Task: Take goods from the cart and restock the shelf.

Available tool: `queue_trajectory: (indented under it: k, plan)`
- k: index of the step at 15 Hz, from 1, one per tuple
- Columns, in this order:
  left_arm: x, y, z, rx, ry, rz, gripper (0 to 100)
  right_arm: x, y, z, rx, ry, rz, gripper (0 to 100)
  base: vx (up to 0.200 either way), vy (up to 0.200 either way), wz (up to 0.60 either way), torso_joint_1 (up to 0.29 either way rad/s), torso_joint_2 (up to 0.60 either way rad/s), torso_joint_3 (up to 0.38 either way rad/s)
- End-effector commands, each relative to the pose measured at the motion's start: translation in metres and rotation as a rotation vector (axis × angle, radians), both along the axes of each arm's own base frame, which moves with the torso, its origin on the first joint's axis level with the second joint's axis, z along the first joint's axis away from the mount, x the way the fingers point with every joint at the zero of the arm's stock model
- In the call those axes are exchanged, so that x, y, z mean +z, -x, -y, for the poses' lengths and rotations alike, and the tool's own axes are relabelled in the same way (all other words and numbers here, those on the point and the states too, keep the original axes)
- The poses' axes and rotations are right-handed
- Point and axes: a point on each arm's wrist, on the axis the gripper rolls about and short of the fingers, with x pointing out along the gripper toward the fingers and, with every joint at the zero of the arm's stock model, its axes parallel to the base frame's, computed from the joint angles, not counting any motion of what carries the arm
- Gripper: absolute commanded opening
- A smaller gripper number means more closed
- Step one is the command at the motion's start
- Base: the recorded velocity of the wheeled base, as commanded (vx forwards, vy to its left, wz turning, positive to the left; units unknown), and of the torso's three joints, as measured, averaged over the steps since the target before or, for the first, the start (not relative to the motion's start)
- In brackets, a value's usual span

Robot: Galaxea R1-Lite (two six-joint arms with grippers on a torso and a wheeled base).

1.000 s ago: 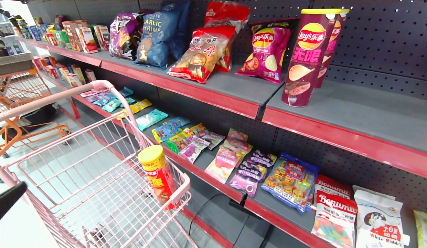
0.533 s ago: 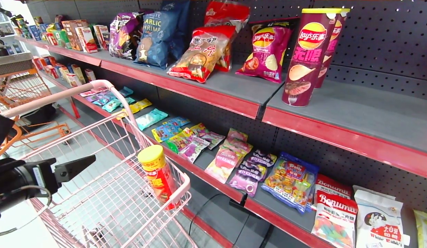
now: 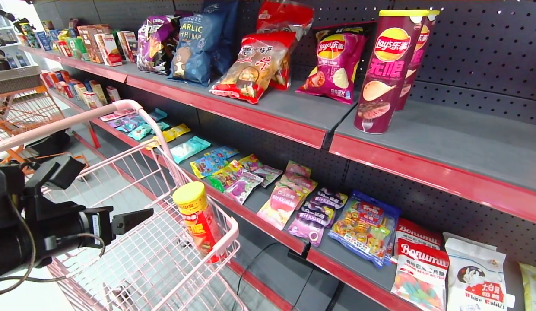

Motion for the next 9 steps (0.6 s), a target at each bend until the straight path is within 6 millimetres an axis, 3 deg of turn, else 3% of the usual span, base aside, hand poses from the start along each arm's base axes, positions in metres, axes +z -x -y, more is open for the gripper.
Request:
queue_trajectory:
  k: [1,9]
  plan:
    - [-0.022,-0.019,0.010,-0.057,-0.003,-0.054,100,0.000,0.000,0.000,0.001,0.002,-0.001,100,0.000,0.000,0.00,0.000,0.00,0.000]
    - [-0.068,-0.065,0.041,-0.174,-0.006,-0.045,100,0.000,0.000,0.000,0.001,0.002,-0.001,100,0.000,0.000,0.00,0.000,0.00,0.000]
